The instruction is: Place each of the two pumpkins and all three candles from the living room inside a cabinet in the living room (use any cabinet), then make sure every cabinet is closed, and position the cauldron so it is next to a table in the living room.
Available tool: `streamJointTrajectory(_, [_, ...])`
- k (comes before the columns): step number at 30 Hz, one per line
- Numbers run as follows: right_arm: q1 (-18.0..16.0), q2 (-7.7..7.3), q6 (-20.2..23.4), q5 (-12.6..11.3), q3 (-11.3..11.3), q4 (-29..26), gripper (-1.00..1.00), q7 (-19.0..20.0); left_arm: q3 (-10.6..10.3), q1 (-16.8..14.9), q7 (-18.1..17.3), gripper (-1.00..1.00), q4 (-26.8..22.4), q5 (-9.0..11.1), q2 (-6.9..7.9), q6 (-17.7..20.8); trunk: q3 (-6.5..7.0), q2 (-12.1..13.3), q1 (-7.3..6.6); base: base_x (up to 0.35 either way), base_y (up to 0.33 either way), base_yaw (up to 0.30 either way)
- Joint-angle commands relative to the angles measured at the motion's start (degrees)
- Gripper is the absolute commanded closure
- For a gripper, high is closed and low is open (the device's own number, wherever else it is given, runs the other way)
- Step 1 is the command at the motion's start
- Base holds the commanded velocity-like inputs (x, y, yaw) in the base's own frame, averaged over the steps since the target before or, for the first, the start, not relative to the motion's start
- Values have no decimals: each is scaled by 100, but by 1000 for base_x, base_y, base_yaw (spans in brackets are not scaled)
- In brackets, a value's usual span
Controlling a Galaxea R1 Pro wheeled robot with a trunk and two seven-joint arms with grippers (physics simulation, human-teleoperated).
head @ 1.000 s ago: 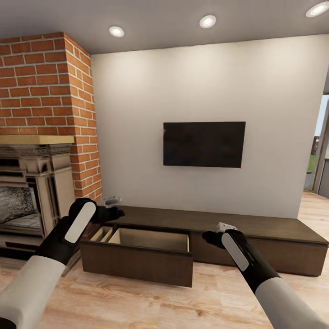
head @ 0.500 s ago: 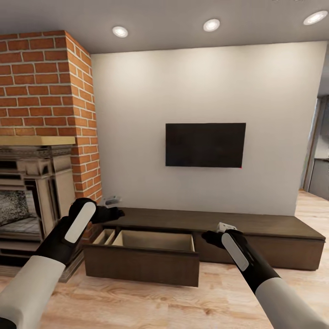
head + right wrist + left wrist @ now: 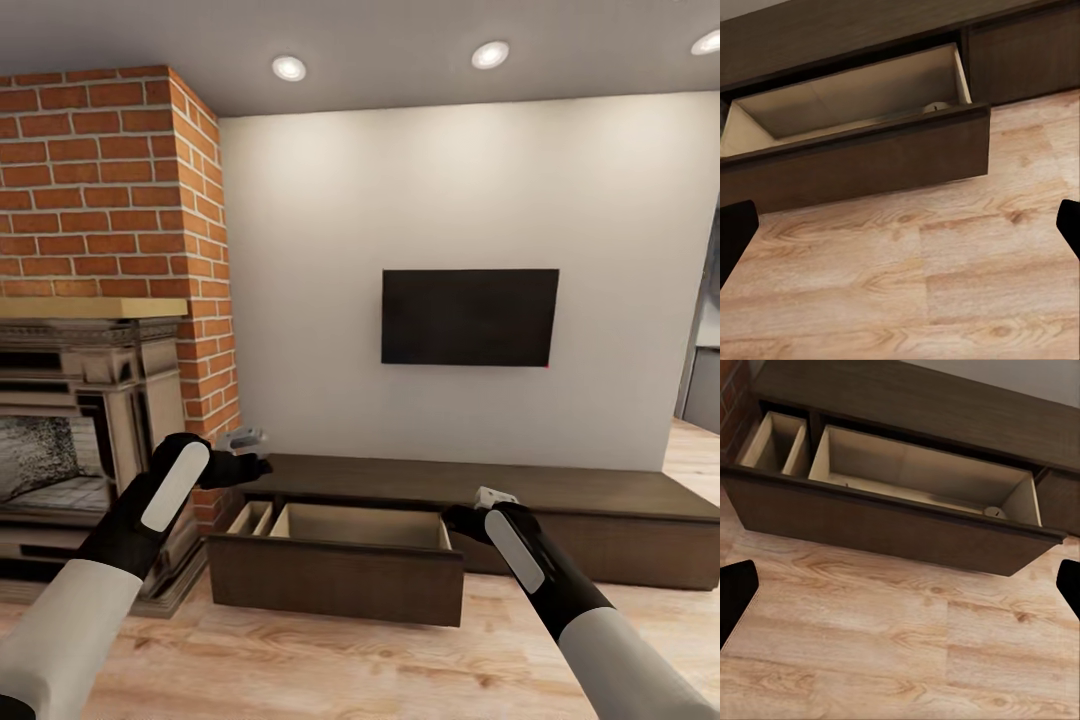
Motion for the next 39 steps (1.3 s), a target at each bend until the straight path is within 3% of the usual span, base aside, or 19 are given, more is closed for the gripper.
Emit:
streamJointTrajectory(1, [-7, -4, 8, -59, 20, -8, -100, -60, -13, -6, 59, -100, -6, 60, 7, 3, -14, -5, 0, 0, 312, 0])
streamJointTrajectory(27, [-7, -25, 13, -49, 5, -8, -100, -53, -20, -5, 58, -100, -3, 33, 2, 3, -247, -5, 0, 7, 312, 0])
streamJointTrajectory(39, [-7, -27, 20, -49, -3, 117, -100, -53, -20, -5, 58, -100, -3, 19, 5, 3, -360, -5, 0, 186, 278, 0])
